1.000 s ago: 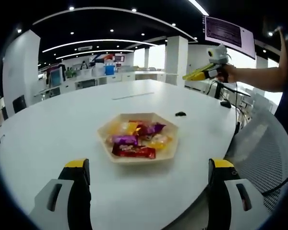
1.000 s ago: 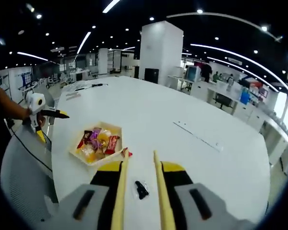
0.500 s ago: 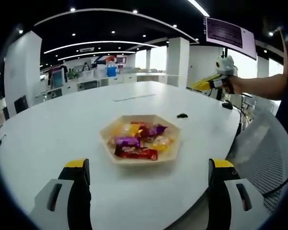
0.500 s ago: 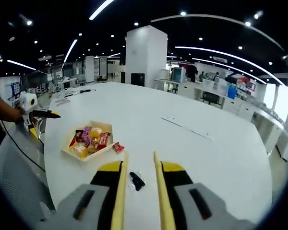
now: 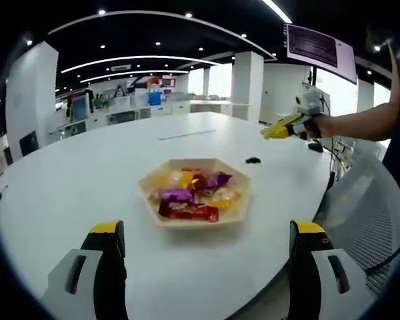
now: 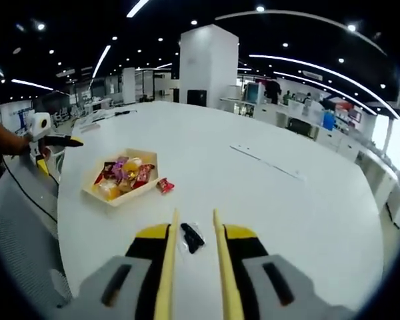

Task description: Place the target food into the container with the food tongs after gripping and lifting it, then release it inside without dropping or visibly crushing the food.

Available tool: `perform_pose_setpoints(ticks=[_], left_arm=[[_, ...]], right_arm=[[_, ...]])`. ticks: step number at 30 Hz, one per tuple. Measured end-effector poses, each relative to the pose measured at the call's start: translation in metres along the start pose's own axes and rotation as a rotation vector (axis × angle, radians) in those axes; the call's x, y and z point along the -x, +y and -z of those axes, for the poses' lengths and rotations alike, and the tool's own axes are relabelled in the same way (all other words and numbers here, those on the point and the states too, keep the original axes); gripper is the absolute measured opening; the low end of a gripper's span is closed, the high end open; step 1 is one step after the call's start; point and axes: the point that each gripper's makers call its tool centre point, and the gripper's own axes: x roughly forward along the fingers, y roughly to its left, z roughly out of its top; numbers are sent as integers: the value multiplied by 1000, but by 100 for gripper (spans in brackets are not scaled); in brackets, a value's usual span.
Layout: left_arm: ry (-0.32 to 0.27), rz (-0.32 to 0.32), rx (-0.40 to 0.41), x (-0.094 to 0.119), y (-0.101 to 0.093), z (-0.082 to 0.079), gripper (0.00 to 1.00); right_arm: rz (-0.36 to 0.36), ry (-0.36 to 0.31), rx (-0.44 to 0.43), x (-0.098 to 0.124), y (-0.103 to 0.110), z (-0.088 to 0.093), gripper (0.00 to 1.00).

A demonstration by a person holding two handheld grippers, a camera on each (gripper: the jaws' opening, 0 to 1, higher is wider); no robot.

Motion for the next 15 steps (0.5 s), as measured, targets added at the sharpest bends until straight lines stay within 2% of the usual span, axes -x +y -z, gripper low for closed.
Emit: perform_pose_setpoints(ticks=[15], left_arm=[[9, -2, 2, 0, 1, 2, 100]], right_arm=[[-66, 117, 15, -34, -1, 39, 28]])
